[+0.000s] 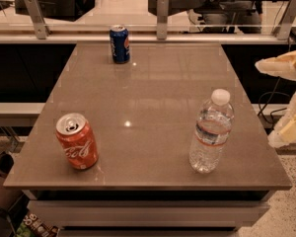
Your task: Move water bottle near pepsi can
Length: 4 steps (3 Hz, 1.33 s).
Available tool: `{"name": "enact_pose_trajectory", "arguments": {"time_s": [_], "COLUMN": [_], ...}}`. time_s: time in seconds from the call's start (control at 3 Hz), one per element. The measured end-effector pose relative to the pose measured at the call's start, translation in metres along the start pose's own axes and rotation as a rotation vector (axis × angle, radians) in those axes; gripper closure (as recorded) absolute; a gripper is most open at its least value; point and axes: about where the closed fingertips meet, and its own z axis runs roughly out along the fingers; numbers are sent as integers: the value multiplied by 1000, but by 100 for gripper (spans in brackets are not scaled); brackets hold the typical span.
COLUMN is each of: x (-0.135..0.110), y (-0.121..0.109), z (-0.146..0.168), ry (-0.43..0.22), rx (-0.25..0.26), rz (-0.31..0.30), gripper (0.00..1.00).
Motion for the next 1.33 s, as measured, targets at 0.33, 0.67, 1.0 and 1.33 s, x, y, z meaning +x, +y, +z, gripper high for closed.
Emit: {"name": "enact_pose_trajectory", "arguments": {"time_s": [0.33, 0.67, 1.0, 1.33], "x": [-10, -17, -11, 8], "y": [3, 5, 7, 12], "z": [18, 38, 56, 62], "ry": [-116, -234, -342, -430], "rx": [-21, -26, -25, -16], "rz": [2, 16, 46, 89], "gripper": [0, 0, 0, 0]}}
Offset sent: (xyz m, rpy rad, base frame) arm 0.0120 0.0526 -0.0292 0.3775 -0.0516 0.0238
